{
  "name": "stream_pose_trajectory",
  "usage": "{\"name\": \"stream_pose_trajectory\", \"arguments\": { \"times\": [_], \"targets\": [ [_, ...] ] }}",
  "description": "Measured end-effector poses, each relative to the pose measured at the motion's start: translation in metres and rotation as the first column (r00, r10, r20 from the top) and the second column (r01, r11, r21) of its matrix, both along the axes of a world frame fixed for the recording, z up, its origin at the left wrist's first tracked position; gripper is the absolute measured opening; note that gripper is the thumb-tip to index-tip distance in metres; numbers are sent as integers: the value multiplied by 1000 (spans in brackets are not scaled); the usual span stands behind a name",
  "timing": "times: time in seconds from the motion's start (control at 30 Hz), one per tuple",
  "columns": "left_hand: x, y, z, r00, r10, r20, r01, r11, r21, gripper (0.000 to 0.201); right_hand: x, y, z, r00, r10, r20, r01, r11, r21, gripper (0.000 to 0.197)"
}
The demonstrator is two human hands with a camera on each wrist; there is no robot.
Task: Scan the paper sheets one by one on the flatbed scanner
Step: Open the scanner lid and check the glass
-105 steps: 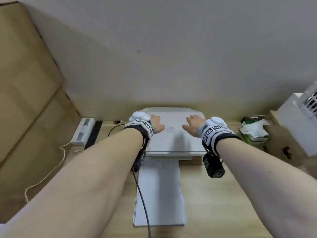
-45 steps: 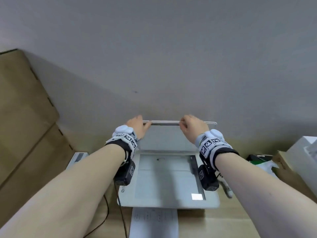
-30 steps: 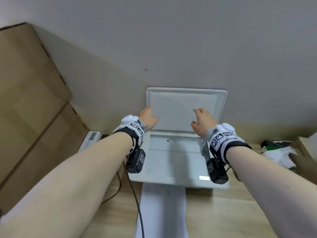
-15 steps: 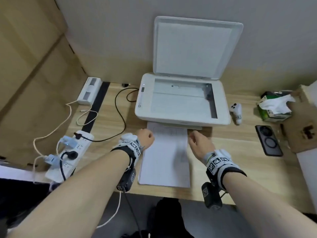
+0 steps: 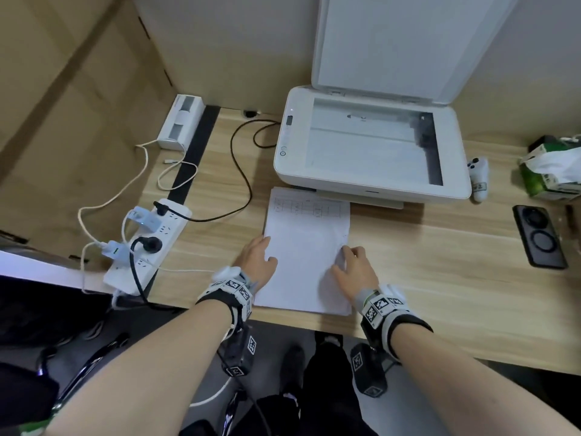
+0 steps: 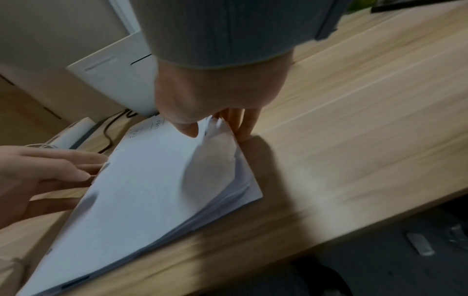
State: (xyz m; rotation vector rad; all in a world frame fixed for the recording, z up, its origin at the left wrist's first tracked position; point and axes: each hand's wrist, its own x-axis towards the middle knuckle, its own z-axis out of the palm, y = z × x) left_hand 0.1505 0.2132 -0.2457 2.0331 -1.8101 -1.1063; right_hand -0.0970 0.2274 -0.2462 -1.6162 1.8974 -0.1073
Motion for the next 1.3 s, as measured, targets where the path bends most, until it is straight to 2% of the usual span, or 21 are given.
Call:
{"name": "stream_pose_trajectory", "arguments": {
  "times": [0.07,0.17,0.3,0.43,0.53,0.6,0.67,0.77,0.83,1.0,1.1,1.17,1.27,1.3],
  "targets": [
    [13,1,2,1000,16,-8,-16,1000,-13,60,10,-2,2,997,-57,44,58,998,-29,42],
    [28,2,6,1000,22,-6,-23,999,-42,57,23,-8,4,983,-165,81,171,983,-72,31],
    [34,3,3,999,35,-16,-35,998,-54,53,34,-15,0,993,-118,22,118,993,5,33],
    [36,2,-2,999,26,-35,-27,999,-27,52,40,-23,-2,994,-111,-3,111,994,23,8],
    [34,-2,4,1000,-3,-23,2,999,-36,49,36,-22,3,994,-102,-27,102,995,15,5],
    [31,-6,9,999,-27,35,29,998,-59,45,29,-21,8,995,-84,-58,83,996,-14,3],
    [29,-12,17,996,-52,66,58,995,-80,43,22,-18,18,992,-121,-18,122,992,29,3],
    [23,-26,29,999,-37,35,39,997,-69,46,12,-17,32,983,-174,53,168,981,98,8],
    [15,-37,44,998,-60,19,61,994,-88,48,3,-17,45,987,-149,65,142,986,90,12],
    [-17,-69,97,992,-129,-10,126,982,-138,60,-22,-30,85,999,-36,-11,36,999,-1,20],
    [-31,-88,118,986,-104,-126,110,993,41,69,-32,-45,109,995,42,-92,-46,998,-43,9],
    [-34,-97,126,979,-63,-193,88,989,119,58,-38,-55,123,989,71,-130,-81,994,-71,9],
    [-43,-119,147,974,-95,-205,108,993,52,14,-56,-80,150,988,48,-144,-65,991,-119,5],
    [-47,-127,155,971,-100,-218,109,994,29,14,-64,-92,157,987,42,-157,-64,988,-139,6]
  ]
}}
